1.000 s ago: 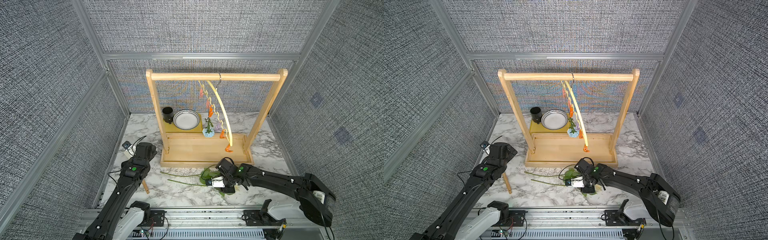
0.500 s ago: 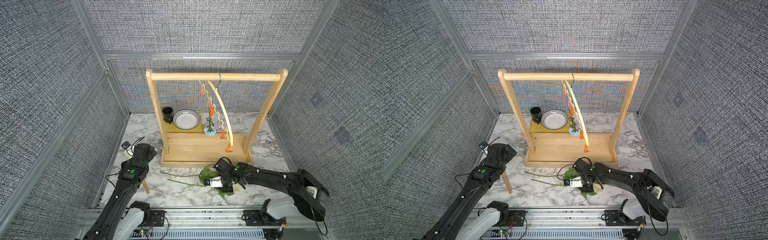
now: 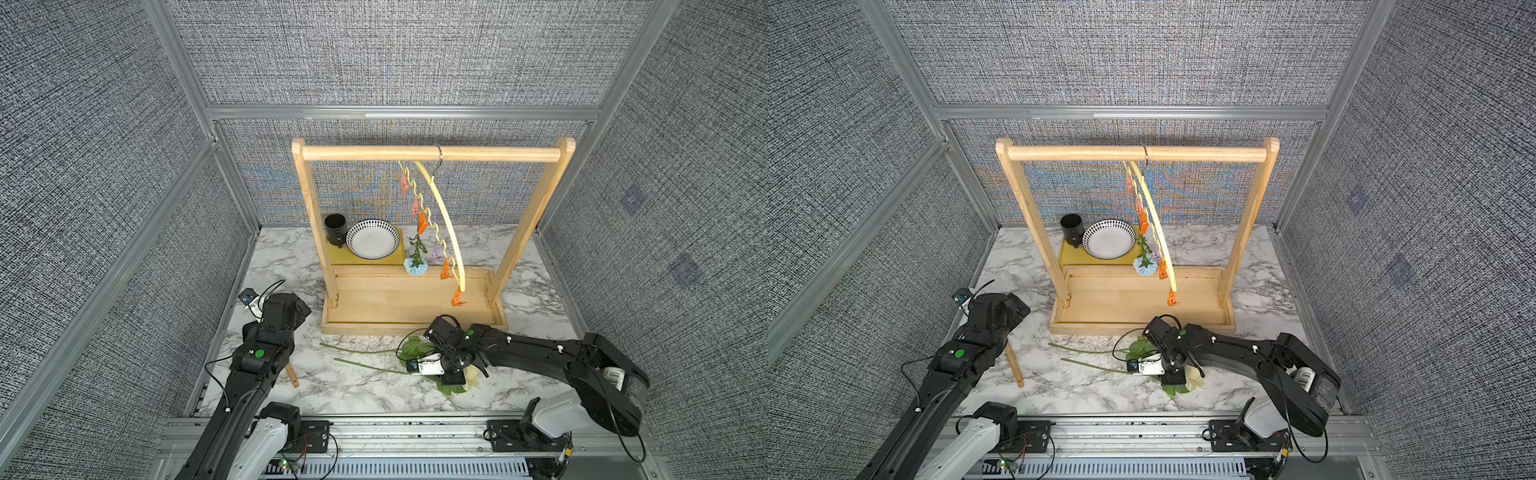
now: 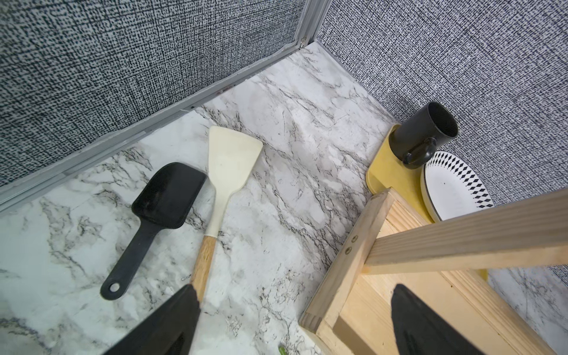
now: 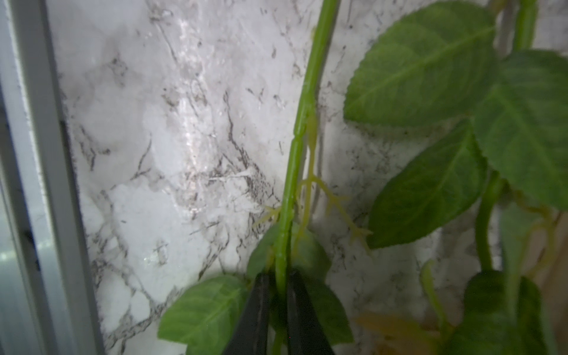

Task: Dry the flowers on a clothes hanger
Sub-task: Pick up the flower at the center of the board.

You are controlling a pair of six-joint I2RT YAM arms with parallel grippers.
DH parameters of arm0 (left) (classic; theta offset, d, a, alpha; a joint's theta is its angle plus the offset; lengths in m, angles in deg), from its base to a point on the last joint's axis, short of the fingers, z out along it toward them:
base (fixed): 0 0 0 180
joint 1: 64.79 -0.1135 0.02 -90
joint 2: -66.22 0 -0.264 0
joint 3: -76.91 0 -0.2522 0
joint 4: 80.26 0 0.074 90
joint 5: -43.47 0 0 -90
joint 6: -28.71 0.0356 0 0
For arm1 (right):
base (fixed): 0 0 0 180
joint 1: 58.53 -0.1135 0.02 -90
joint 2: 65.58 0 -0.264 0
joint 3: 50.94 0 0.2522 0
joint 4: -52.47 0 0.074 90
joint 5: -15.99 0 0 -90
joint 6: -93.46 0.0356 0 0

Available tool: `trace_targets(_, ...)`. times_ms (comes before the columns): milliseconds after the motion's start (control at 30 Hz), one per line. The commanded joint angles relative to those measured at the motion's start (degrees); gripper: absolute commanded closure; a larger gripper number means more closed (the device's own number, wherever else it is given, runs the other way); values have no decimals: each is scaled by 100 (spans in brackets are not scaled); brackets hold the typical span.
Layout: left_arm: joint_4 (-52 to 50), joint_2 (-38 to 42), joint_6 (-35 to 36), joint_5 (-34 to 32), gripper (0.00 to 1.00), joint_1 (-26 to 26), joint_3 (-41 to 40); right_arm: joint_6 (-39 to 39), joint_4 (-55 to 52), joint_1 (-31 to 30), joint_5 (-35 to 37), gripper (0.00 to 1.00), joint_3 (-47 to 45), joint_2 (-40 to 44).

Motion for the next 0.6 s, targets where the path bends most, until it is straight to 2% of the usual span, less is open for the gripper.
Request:
trace_targets(0,-139,43,115,24,0,-13,55,34,24,-10,-350,90,50,219)
trace_targets(200,-702,402,545,414,0,-13,384,294,596,-9,-827,99,-21,832)
trace_targets(400,-719,836,830,768,0,-13,1136,1010,1782,-9,-1116,100,-324,1267)
trace_targets(567,-109,1118,1071,1703,0,-14,1610,1654,3272,-17,-1237,100,-801,1649)
